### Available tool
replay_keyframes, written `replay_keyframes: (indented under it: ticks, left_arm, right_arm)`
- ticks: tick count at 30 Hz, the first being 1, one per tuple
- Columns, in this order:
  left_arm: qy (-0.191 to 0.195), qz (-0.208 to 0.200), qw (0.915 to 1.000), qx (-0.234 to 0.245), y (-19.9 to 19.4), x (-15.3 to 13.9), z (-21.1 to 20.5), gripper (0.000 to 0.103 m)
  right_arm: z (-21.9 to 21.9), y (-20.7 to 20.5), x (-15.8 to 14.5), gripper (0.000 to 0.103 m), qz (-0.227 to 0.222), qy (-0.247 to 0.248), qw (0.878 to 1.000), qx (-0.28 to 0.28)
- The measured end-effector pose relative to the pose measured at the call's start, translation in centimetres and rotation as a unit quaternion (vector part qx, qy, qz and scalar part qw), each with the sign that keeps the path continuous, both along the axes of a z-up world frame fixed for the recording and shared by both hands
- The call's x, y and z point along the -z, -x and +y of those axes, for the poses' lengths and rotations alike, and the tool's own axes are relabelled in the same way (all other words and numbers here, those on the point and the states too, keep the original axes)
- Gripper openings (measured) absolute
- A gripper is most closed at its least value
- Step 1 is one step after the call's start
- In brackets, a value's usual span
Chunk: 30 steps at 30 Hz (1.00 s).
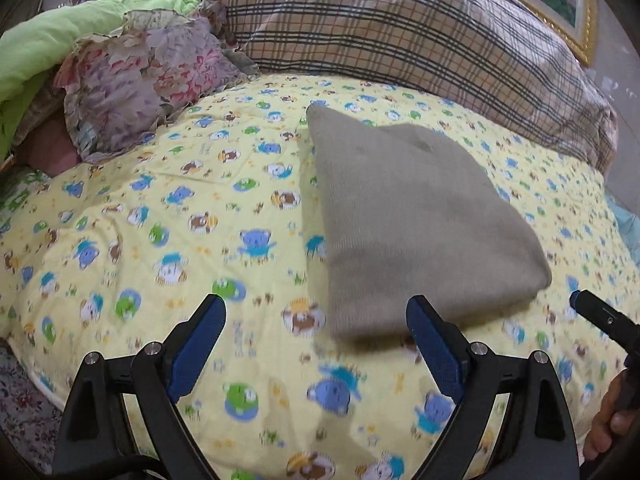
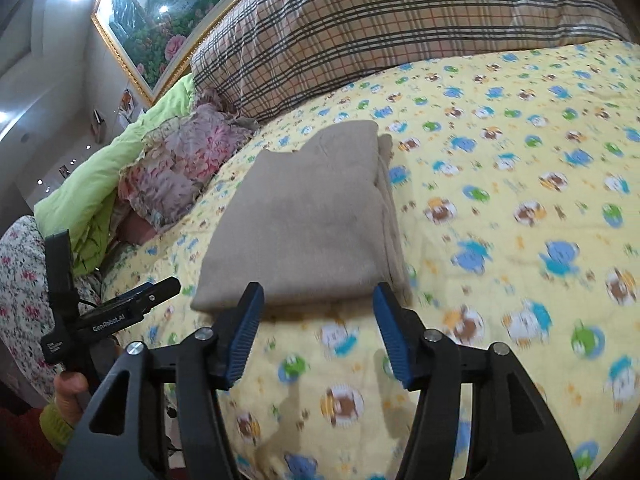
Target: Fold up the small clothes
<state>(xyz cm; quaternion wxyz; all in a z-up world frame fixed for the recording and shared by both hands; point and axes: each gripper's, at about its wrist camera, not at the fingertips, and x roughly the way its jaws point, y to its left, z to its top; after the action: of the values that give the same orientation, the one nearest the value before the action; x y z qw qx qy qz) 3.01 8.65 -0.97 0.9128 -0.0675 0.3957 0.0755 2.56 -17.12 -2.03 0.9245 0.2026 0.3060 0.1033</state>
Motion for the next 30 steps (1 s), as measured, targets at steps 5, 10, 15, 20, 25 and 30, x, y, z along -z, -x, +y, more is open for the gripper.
replay_keyframes:
  ticks: [5, 10, 15, 20, 25, 30]
  left_arm:
    - [-0.023, -0.001, 0.9997, -0.002, 1.9, 0.7, -0.3, 0.093]
    - [-0.047, -0.007, 0.9989, -0.001, 3.6, 1.2, -0.8, 0.093]
    - [-0.084, -0.017, 0.9962, 0.015, 5.1, 1.7, -2.1, 0.093]
    - [-0.091, -0.030, 0.9946, 0.039, 6.3, 1.1, -3.1, 0.093]
    - [-0.092, -0.053, 0.9934, 0.042, 6.7, -0.3, -3.1, 0.096]
    - [-0.103, -0.072, 0.9902, 0.060, 6.1, -1.2, -3.4, 0.102]
  right_arm:
    - [0.5, 2.1, 0.5, 0.067, -0.002, 0.028, 1.000, 0.007]
    - [1.4, 4.3, 1.1, 0.076, -0.014, 0.067, 0.998, 0.007]
    - [1.9, 5.6, 2.1, 0.079, -0.013, 0.086, 0.996, 0.010]
    - [2.5, 6.2, 2.1, 0.084, -0.015, 0.110, 0.994, 0.016]
    - [3.0, 6.3, 0.8, 0.090, -0.038, 0.118, 0.992, 0.009]
    - [4.2, 5.9, -0.6, 0.097, -0.061, 0.151, 0.987, -0.009]
